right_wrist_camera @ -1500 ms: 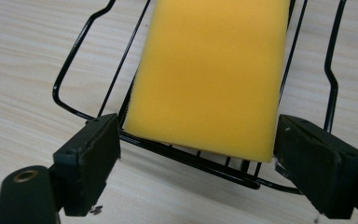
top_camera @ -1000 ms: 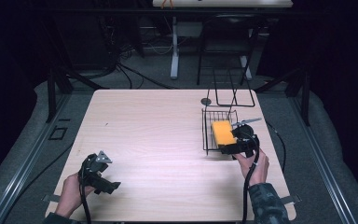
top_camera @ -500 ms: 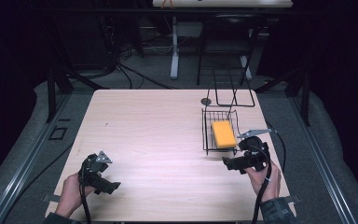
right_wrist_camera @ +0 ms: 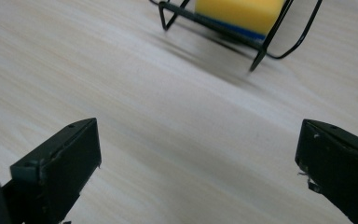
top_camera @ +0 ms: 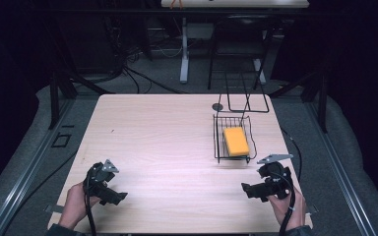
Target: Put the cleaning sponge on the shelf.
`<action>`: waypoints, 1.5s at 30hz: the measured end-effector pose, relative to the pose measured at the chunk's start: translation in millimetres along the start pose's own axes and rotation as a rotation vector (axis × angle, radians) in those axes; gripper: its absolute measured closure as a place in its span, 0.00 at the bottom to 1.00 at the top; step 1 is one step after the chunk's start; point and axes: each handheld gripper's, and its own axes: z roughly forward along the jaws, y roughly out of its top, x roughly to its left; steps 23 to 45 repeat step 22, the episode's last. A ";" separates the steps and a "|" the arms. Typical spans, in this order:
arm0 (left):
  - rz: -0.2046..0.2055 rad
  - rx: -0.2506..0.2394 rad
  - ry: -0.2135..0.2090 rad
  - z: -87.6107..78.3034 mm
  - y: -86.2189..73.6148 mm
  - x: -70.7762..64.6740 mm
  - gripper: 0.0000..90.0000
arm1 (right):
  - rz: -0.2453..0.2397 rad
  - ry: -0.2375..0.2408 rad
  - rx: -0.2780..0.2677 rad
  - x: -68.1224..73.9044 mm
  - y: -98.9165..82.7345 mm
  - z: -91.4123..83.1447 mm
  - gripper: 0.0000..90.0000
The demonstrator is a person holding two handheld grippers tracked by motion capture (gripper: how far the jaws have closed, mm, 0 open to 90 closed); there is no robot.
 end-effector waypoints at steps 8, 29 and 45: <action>0.005 0.012 -0.003 0.9 0.1 -0.4 0.01 | -0.019 -0.013 0.088 2.7 -20.7 11.6 0.00; 0.012 0.017 -0.007 2.2 0.8 -1.9 0.01 | -0.040 -0.005 0.200 4.8 -38.9 31.3 0.00; 0.012 0.017 -0.007 2.2 0.8 -1.9 0.01 | -0.040 -0.005 0.200 4.8 -38.9 31.3 0.00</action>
